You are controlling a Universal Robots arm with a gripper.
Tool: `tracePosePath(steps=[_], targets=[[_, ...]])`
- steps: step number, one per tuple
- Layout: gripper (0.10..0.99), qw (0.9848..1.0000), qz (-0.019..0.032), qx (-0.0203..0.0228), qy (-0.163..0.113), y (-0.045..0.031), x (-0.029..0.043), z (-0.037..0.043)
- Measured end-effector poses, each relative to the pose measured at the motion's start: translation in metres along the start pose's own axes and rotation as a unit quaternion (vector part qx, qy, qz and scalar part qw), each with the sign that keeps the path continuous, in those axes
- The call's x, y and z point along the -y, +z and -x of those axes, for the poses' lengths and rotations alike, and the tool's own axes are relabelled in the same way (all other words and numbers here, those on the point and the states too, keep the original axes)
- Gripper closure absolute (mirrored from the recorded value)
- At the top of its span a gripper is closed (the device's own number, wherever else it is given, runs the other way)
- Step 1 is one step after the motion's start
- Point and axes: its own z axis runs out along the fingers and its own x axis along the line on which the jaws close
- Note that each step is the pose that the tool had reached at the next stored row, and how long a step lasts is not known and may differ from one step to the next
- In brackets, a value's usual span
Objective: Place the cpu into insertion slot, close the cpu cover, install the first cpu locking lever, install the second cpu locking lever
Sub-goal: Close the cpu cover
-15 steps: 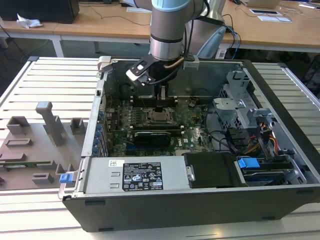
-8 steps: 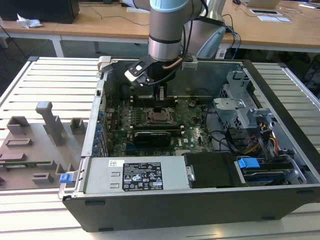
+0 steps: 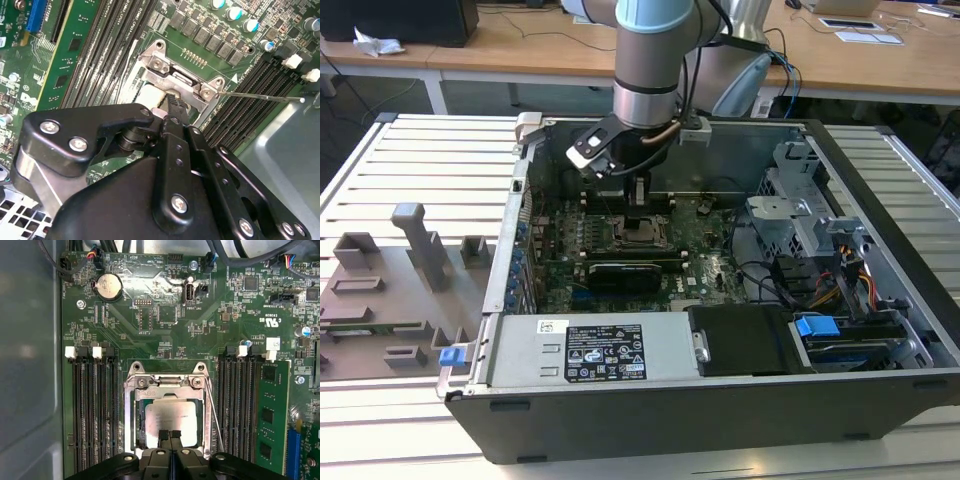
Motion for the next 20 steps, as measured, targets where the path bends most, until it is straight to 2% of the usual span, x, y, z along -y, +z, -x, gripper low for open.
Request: tracePosePath(steps=[5,6,8,14,20], targets=[[0.98,1.0,0.0001,0.0001,0.0,0.0011,0.009,0.0],[0.98,1.0,0.0003,0.0,0.0,0.0016,0.0132,-0.0001],[0.98,1.0,0.0002,0.0,0.0,0.003,0.017,-0.0002],[0.98,1.0,0.0003,0.0,0.0,0.0053,0.0207,-0.0003],[0.98,1.0,0.0003,0.0001,-0.002,0.007,0.0176,-0.0005]])
